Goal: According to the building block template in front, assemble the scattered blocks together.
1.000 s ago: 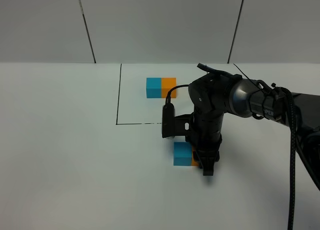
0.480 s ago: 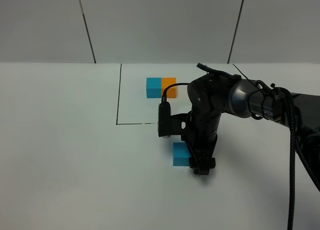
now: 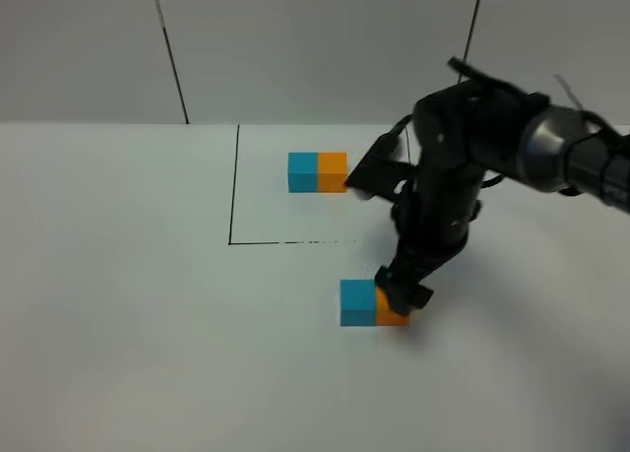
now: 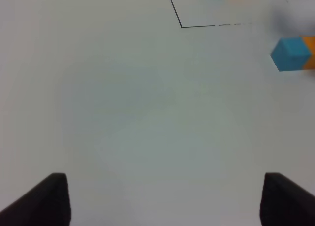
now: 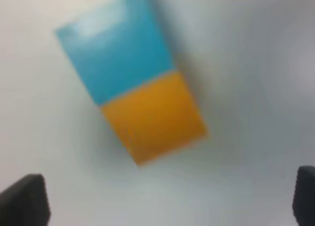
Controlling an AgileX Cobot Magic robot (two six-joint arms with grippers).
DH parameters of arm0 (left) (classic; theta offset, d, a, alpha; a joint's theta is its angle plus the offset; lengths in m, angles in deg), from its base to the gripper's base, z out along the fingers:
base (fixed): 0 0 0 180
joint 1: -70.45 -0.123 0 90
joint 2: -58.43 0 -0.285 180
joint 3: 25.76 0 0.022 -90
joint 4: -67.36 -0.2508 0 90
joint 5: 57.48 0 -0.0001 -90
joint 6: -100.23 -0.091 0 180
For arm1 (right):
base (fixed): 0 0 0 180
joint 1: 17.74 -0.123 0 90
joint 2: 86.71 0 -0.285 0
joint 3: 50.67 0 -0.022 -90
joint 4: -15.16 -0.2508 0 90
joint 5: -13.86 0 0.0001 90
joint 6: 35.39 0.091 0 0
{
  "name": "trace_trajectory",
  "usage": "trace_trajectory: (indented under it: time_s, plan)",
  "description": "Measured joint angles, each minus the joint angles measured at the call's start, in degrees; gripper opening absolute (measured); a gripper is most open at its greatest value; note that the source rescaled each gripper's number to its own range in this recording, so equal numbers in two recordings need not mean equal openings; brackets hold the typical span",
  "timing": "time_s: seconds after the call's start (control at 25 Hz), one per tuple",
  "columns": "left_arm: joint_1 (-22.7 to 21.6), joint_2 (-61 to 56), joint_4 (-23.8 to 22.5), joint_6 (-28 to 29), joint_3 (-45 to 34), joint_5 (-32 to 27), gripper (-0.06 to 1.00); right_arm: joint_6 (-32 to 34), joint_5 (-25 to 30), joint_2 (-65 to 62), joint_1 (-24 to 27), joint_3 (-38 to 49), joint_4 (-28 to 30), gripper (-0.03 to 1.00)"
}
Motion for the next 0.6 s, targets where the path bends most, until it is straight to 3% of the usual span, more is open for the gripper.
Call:
trace_trajectory:
  time_s: [0.2,0.36,0.6]
  plan:
    - [0.00,0.00,0.00,0.00,0.00,0.00,0.66,20.22,-5.80,-9.86,11.43,10.24,0.00,1.00]
    - [0.00,0.00,0.00,0.00,0.00,0.00,0.66,28.80,-11.47,-21.16,20.21,22.33,0.00,1.00]
    - [0.00,0.00,0.00,0.00,0.00,0.00,0.66,37.52,-12.71,-41.63,29.47,38.40,2.91,1.00]
